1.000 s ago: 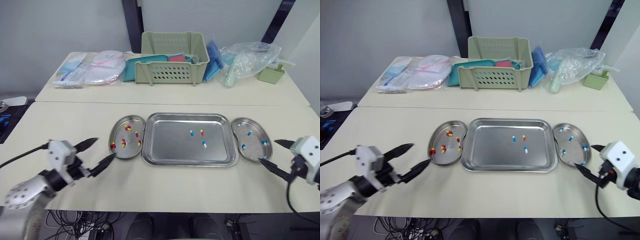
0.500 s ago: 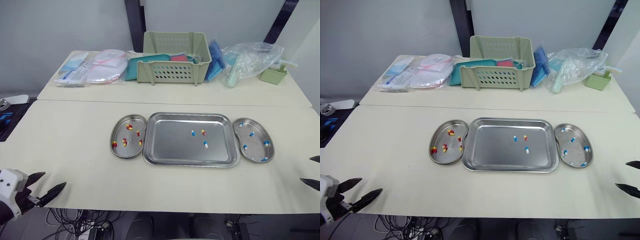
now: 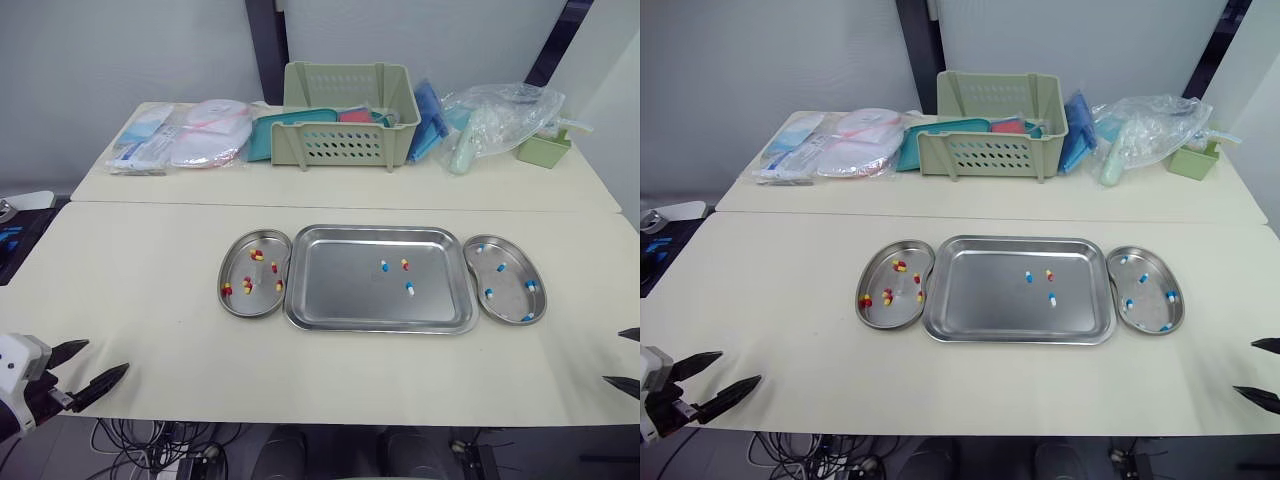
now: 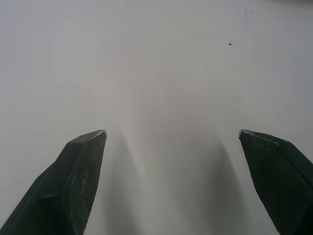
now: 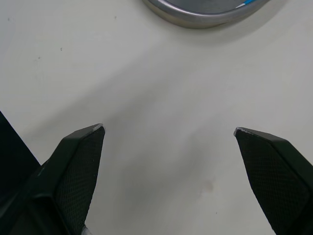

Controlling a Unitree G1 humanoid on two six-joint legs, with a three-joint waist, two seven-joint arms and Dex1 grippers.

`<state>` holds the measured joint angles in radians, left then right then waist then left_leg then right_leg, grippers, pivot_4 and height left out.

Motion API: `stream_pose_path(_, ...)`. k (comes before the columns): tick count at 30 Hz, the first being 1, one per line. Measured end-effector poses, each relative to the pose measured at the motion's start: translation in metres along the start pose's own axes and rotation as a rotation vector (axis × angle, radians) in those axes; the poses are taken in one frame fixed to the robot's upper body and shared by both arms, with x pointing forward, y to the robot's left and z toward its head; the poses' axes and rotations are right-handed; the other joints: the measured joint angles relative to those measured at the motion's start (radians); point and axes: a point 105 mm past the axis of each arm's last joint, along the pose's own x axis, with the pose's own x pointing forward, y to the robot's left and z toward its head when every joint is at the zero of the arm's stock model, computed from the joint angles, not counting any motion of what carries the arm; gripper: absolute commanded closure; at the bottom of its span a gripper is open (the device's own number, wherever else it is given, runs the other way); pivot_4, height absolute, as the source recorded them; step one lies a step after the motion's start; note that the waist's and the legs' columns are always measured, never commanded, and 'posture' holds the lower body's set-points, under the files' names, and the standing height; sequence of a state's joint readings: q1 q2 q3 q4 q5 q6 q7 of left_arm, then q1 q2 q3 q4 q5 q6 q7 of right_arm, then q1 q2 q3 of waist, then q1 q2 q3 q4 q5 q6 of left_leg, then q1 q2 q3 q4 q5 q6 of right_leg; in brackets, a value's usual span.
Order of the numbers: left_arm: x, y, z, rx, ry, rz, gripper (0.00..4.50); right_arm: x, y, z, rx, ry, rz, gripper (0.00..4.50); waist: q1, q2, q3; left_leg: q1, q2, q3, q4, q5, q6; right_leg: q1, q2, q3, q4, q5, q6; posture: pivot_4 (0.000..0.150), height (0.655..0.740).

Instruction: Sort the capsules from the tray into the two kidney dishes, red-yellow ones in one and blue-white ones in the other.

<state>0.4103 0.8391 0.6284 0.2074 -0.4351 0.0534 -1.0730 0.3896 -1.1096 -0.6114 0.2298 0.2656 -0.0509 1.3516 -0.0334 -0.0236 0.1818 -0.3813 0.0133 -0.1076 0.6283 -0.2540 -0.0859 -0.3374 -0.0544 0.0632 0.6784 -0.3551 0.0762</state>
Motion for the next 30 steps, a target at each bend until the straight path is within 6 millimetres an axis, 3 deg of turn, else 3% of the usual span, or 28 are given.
stream_pose_path(5, 0.013, -0.035, 0.025, 0.048, -0.084, -0.161, 0.00, -0.001, 0.006, -0.002, 0.003, -0.005, -0.008, 0.02, 0.002, 0.000, 0.000, 0.000, 0.000, 0.000, 0.000, 0.000, 0.000, 0.001, 0.000, 0.000, 0.000, 0.000, 0.000, 0.150, 0.7400)
stream_pose_path(9, 0.039, -0.091, 0.047, 0.041, -0.202, -0.328, 0.00, 0.000, 0.014, -0.004, 0.009, 0.003, 0.011, 0.02, 0.002, 0.000, 0.000, 0.000, 0.000, 0.000, 0.001, 0.000, 0.000, 0.001, 0.000, 0.000, 0.000, 0.000, 0.000, 0.150, 0.7400)
stream_pose_path(17, 0.064, -0.172, 0.077, -0.010, -0.347, -0.543, 0.00, -0.004, 0.018, -0.004, 0.013, 0.007, -0.009, 0.02, 0.001, 0.002, -0.001, 0.001, 0.000, 0.001, 0.001, 0.000, 0.000, 0.001, 0.000, 0.001, 0.000, 0.000, 0.000, 0.150, 0.7400)
stream_pose_path(24, 0.083, -0.194, 0.087, -0.028, -0.399, -0.571, 0.00, -0.002, 0.025, 0.000, 0.004, -0.001, -0.001, 0.02, 0.002, 0.002, -0.001, 0.000, -0.001, 0.001, 0.001, 0.000, 0.000, 0.002, 0.000, 0.001, 0.000, 0.000, 0.000, 0.150, 0.7400)
stream_pose_path(30, 0.089, -0.203, 0.080, 0.005, -0.417, -0.590, 0.00, -0.002, 0.042, 0.007, -0.001, -0.012, 0.021, 0.02, 0.003, 0.003, -0.002, 0.000, -0.001, 0.001, 0.001, 0.000, 0.000, 0.002, 0.000, 0.001, 0.000, 0.000, 0.000, 0.150, 0.7400)
